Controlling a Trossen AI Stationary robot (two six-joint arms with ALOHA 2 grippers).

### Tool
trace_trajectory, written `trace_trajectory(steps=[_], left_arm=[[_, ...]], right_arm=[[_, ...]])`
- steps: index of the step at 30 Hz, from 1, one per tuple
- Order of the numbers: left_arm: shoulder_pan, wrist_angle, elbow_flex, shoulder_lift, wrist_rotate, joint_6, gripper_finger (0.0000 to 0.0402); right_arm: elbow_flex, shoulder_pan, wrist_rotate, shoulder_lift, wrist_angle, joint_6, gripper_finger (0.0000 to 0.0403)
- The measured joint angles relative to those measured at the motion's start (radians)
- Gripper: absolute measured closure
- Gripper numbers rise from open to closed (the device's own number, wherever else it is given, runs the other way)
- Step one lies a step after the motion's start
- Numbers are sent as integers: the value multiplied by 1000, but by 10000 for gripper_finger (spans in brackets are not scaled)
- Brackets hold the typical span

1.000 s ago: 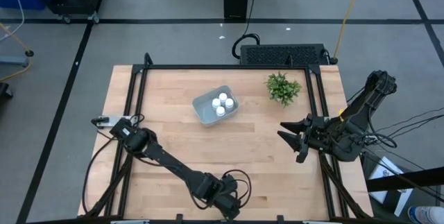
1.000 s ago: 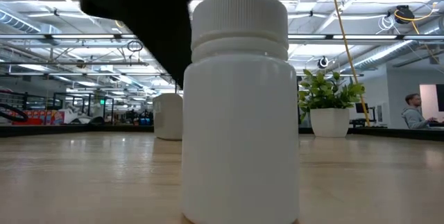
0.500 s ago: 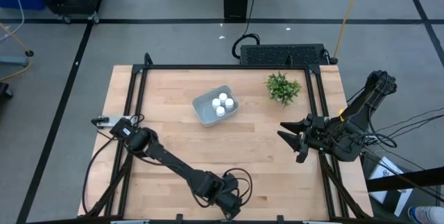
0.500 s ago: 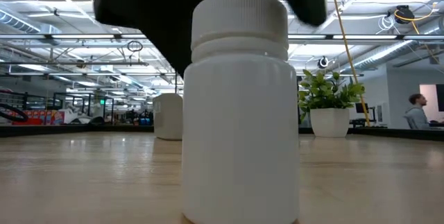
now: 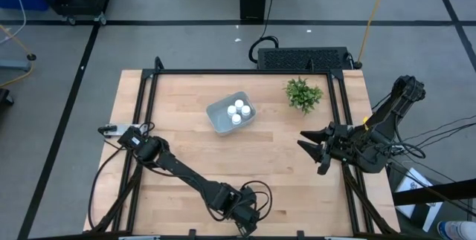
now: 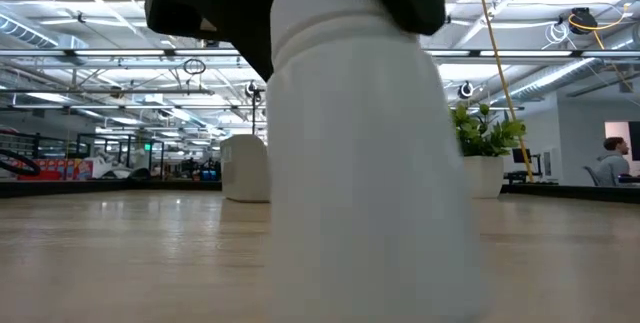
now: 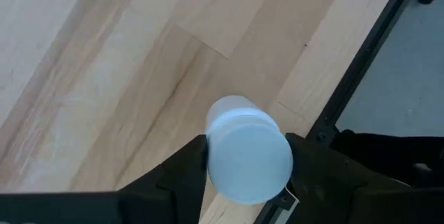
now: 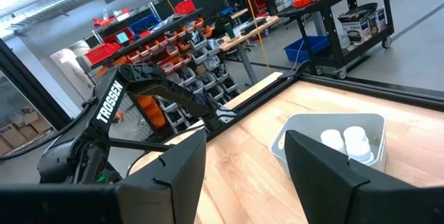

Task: Pick and place pill bottles into a basket
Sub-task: Put the white pill bottle into the gray bin

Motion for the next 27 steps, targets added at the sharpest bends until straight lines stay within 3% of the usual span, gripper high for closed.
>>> trace_trajectory(steps=[5, 11, 19, 27], left_arm=[[1, 9, 0, 0, 6, 15, 203], [1, 22, 0, 0, 12, 14, 234], [4, 71, 0, 0, 16, 23, 213], [51, 55, 0, 0, 7, 15, 235]], right_arm=[[0, 0, 0, 0, -4, 0, 211], [0, 0, 0, 0, -4, -4, 211], [0, 0, 0, 0, -4, -4, 211], [0, 0, 1, 0, -4, -4, 211]])
